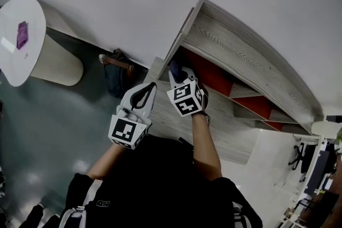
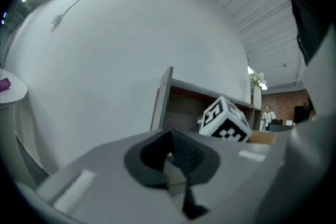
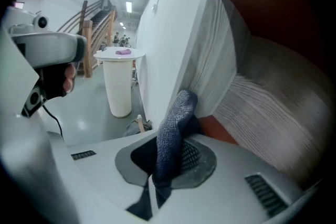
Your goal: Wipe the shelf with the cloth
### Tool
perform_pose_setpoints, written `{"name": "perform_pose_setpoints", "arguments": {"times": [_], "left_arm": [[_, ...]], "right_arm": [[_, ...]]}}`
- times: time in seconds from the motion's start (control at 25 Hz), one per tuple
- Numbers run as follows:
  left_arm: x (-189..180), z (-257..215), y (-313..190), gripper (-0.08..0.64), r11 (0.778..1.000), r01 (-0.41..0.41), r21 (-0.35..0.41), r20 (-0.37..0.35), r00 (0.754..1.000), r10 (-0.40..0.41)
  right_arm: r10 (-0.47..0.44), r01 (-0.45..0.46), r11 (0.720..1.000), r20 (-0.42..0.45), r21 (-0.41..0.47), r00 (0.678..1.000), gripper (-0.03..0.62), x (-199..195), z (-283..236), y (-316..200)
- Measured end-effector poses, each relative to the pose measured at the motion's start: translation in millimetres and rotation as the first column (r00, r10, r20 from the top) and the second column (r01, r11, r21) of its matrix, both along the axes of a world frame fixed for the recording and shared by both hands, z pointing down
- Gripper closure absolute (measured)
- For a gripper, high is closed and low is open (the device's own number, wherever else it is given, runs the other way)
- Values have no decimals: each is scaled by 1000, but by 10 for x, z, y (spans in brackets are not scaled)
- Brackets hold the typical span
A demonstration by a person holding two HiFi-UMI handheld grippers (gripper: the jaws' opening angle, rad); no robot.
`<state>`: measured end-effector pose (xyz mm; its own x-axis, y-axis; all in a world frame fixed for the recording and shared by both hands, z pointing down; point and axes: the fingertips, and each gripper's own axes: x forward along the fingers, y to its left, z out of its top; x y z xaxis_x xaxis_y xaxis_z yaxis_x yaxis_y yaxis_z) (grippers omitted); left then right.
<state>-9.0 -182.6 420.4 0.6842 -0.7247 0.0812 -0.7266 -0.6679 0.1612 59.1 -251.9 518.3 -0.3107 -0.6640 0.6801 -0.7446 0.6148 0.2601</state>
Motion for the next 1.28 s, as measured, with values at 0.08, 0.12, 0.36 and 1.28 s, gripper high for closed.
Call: {"name": "perform_pose_setpoints", "arguments": {"times": [0.08, 0.12, 0.36, 1.28], "left_arm": [[28, -13, 5, 557, 1000, -9, 3, 0, 1000, 9], [44, -18, 11, 557, 1000, -15, 4, 0, 1000, 15], [154, 10, 28, 557, 998, -62, -2, 8, 998, 62], [520, -10, -90, 557, 983, -182, 7, 5, 983, 182]], "right_arm": [[-32, 32, 999, 81, -1, 996, 561, -50, -26, 111], [-31, 31, 1000, 143, 5, 989, 561, -60, -60, 177], [65, -103, 993, 451, 62, 890, 561, 109, -491, 561], [730, -784, 603, 292, 149, 618, 561, 2070, -336, 648]]}}
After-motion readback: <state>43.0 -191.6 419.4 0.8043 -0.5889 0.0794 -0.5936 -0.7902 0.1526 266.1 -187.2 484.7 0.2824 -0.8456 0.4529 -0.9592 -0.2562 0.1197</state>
